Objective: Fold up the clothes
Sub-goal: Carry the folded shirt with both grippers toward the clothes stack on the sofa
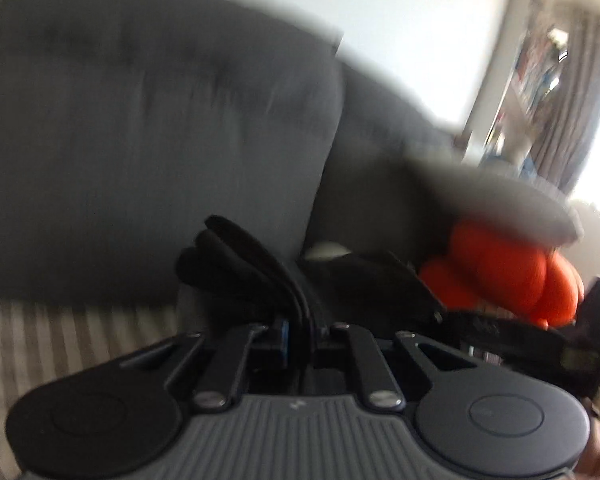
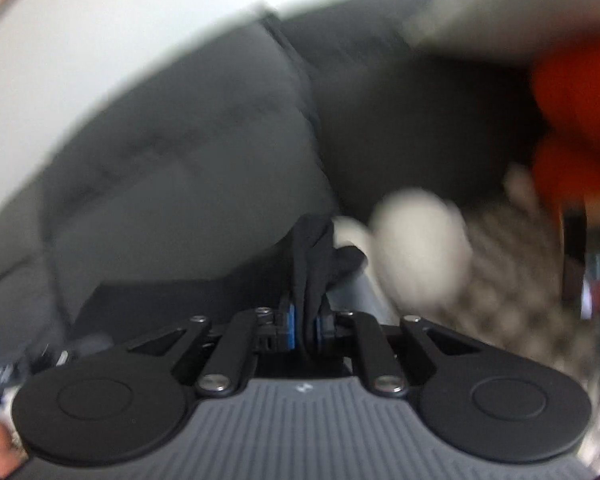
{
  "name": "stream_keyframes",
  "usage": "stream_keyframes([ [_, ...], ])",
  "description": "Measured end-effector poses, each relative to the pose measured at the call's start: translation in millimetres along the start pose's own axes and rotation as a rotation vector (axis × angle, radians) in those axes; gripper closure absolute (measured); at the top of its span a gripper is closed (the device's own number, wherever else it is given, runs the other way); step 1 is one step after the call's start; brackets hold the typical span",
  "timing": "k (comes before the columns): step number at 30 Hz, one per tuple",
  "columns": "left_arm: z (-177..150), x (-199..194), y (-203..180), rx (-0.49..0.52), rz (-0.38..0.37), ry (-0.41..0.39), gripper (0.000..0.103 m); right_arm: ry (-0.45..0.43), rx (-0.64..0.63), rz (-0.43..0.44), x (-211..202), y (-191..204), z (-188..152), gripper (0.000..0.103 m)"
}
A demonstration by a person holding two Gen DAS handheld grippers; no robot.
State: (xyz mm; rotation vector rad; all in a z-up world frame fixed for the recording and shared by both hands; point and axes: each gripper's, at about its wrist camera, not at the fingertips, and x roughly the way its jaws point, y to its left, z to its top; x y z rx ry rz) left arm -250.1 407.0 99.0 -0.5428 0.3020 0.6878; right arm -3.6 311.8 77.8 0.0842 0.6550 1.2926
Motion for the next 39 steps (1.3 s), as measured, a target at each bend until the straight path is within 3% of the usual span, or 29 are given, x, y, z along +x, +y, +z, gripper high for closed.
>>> stream_keyframes([
  [4, -7.4, 1.1, 7.9, 0.018, 0.013, -0.017, 0.094, -0.003, 0.080, 0.024, -3.8, -21.7, -9.8, 0.090],
  [10, -7.6, -4.5, 8.4, 0.041, 0.046, -0.028, 0.092, -0.035, 0.099, -0.017, -17.3, -18.3, 2.2, 0.086],
  [13, -5.3, -16.0, 14.1, 0.048, 0.106, -0.057, 0.086, -0.067, 0.062, -0.049, -29.9, -8.6, 3.9, 0.086],
  [16, 4.3, -33.8, 11.1, 0.069, 0.143, -0.135, 0.078, -0.090, 0.009, -0.052, -33.2, 2.9, 3.9, 0.086],
  [19, 14.2, -40.5, -2.7, 0.107, 0.113, -0.180, 0.073, -0.078, -0.049, -0.032, -26.8, 17.1, -0.9, 0.086],
  [22, 13.1, -24.7, -21.5, 0.166, 0.059, -0.155, 0.070, -0.065, -0.106, -0.012, -20.3, 31.3, -5.7, 0.086],
  [24, 3.0, -9.9, -26.3, 0.214, 0.074, -0.156, 0.070, -0.056, -0.144, 0.001, -16.0, 40.7, -8.9, 0.086],
  [27, -12.0, 12.3, -21.3, 0.232, 0.177, -0.116, 0.070, -0.022, -0.154, -0.040, -3.6, 44.1, -17.7, 0.085],
  [28, -16.4, 13.6, -14.8, 0.199, 0.175, -0.098, 0.070, -0.023, -0.157, -0.053, -0.8, 41.8, -21.3, 0.085],
  [30, -25.4, 14.3, -7.2, 0.184, 0.180, -0.086, 0.070, -0.025, -0.165, -0.079, 4.8, 37.3, -28.5, 0.069],
  [34, -39.7, 14.5, -7.2, 0.251, 0.204, -0.107, 0.070, -0.011, -0.072, -0.040, 10.9, 18.0, -33.5, 0.070],
  [39, -48.0, 19.9, -9.2, 0.275, 0.222, -0.131, 0.071, 0.003, -0.087, -0.042, 11.9, 17.8, -37.6, 0.071],
])
